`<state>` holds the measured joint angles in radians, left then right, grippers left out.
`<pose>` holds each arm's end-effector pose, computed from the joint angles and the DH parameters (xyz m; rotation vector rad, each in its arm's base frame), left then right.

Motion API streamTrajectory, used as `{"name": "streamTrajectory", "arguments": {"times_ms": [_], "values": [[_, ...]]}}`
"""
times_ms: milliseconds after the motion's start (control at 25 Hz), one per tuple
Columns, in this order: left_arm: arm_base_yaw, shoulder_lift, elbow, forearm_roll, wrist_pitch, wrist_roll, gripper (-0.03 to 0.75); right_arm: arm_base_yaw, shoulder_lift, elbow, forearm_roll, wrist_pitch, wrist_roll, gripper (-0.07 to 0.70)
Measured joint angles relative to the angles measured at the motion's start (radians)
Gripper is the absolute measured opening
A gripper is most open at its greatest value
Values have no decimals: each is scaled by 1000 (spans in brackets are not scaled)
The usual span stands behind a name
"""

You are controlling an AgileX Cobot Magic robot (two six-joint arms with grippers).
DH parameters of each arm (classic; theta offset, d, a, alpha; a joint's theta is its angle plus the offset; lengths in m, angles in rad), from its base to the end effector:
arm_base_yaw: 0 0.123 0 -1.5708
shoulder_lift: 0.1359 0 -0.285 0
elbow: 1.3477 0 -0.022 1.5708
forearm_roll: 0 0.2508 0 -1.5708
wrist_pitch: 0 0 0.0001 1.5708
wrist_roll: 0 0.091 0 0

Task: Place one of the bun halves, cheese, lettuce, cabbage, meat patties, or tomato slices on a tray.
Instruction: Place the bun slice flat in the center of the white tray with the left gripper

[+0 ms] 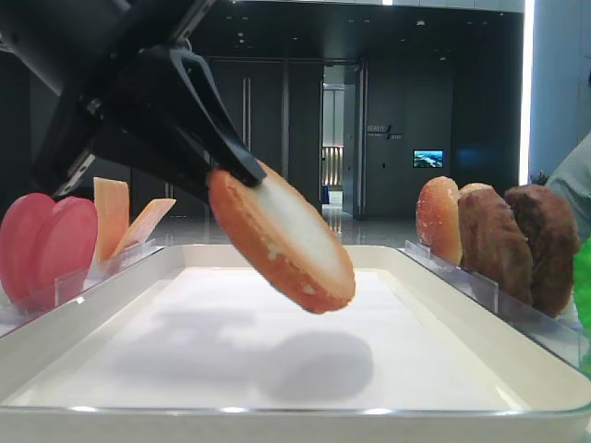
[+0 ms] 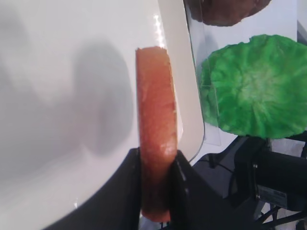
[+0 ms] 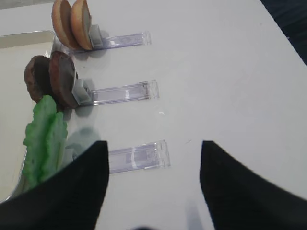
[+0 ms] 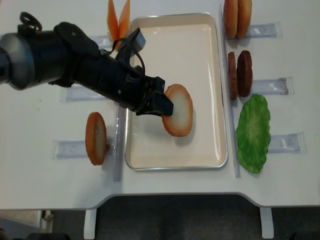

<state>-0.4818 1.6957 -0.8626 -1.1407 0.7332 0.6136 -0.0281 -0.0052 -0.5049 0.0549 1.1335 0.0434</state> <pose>0.2446 -0.1904 0.1798 0.3318 2.7727 -1.1357 -0.0093 0.0048 0.2729 0.0700 2.1054 0.0755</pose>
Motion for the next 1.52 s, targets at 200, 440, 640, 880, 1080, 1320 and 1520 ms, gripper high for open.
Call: {"name": "streamTrajectory", "arguments": {"times_ms": [200, 440, 640, 880, 1080, 1320, 1520], "values": [[0, 29, 0, -48, -25, 23, 118, 0, 0, 0, 0, 0, 0, 411], [0, 61, 0, -95, -39, 49, 118, 0, 0, 0, 0, 0, 0, 411], [0, 82, 0, -97, -46, 51, 118, 0, 0, 0, 0, 0, 0, 411], [0, 93, 0, -102, -48, 52, 118, 0, 0, 0, 0, 0, 0, 411], [0, 94, 0, -100, -50, 46, 118, 0, 0, 0, 0, 0, 0, 411], [0, 99, 0, -85, -61, 31, 118, 0, 0, 0, 0, 0, 0, 411], [0, 111, 0, -84, -64, 32, 117, 0, 0, 0, 0, 0, 0, 411]]}}
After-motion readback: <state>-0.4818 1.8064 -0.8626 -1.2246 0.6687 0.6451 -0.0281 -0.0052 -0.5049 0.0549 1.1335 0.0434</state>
